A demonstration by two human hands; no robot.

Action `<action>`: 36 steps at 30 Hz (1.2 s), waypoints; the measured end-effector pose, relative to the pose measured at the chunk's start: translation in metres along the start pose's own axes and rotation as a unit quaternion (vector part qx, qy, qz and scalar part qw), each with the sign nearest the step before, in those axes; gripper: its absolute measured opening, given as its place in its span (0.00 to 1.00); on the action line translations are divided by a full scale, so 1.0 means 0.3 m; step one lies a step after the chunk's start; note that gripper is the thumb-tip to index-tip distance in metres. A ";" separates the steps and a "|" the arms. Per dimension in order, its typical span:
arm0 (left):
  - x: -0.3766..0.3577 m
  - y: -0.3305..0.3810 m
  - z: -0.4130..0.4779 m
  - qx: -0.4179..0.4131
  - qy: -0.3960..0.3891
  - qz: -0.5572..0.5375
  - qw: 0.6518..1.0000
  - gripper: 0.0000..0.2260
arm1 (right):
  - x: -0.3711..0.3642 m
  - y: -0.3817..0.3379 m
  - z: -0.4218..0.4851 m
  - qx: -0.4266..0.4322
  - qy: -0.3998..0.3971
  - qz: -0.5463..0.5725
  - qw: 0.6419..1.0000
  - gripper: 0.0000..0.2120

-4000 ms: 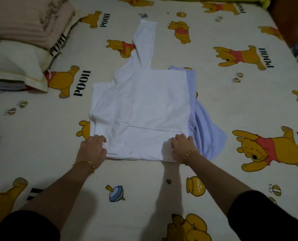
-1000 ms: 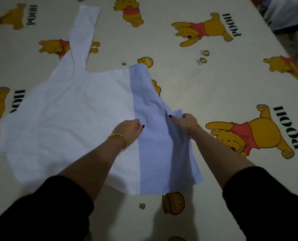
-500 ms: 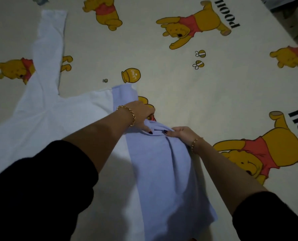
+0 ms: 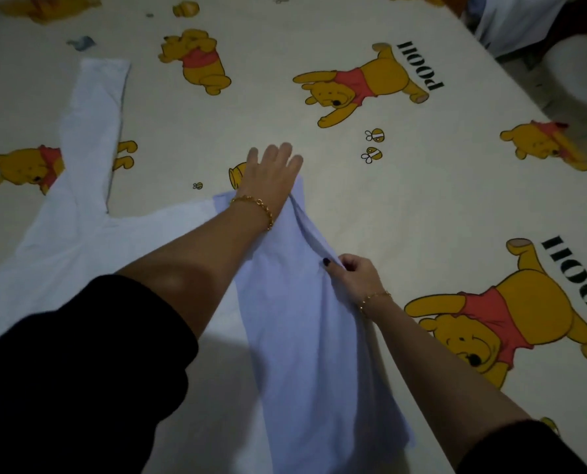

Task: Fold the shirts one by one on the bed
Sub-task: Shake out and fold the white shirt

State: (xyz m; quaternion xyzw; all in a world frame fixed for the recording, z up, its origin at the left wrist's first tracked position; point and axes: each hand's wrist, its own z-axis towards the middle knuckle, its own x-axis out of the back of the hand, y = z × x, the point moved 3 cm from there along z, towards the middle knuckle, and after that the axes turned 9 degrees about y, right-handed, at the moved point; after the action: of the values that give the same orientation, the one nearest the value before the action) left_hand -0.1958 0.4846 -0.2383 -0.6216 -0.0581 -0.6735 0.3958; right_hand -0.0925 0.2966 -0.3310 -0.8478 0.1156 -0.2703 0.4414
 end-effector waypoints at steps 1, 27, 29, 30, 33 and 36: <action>0.007 -0.005 -0.020 0.045 -0.024 -0.028 0.998 0.20 | 0.014 -0.001 0.005 0.008 0.023 -0.019 1.000 0.16; 0.337 0.193 -1.568 0.075 -0.131 -0.231 0.961 0.21 | 0.246 0.250 -0.655 0.035 0.059 -0.425 0.902 0.21; 0.360 0.195 -1.610 0.106 -0.136 -0.256 0.951 0.19 | 0.217 0.250 -0.697 0.074 0.080 -0.444 0.889 0.28; 0.376 0.189 -1.639 0.134 -0.131 -0.259 0.948 0.17 | 0.192 0.254 -0.722 0.104 0.085 -0.462 0.876 0.31; 0.426 0.147 -1.700 0.242 -0.084 -0.242 0.936 0.13 | 0.104 0.247 -0.796 0.197 0.102 -0.493 0.841 0.30; 0.460 0.092 -1.791 0.390 -0.060 -0.245 0.886 0.07 | -0.030 0.249 -0.906 0.272 0.110 -0.508 0.810 0.27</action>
State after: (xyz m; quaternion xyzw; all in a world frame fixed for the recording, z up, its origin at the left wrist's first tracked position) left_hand -0.5923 0.0960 -0.2463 -0.4222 -0.4898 -0.6337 0.4246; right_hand -0.2493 0.0704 -0.2687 -0.5956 -0.3624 -0.5676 0.4380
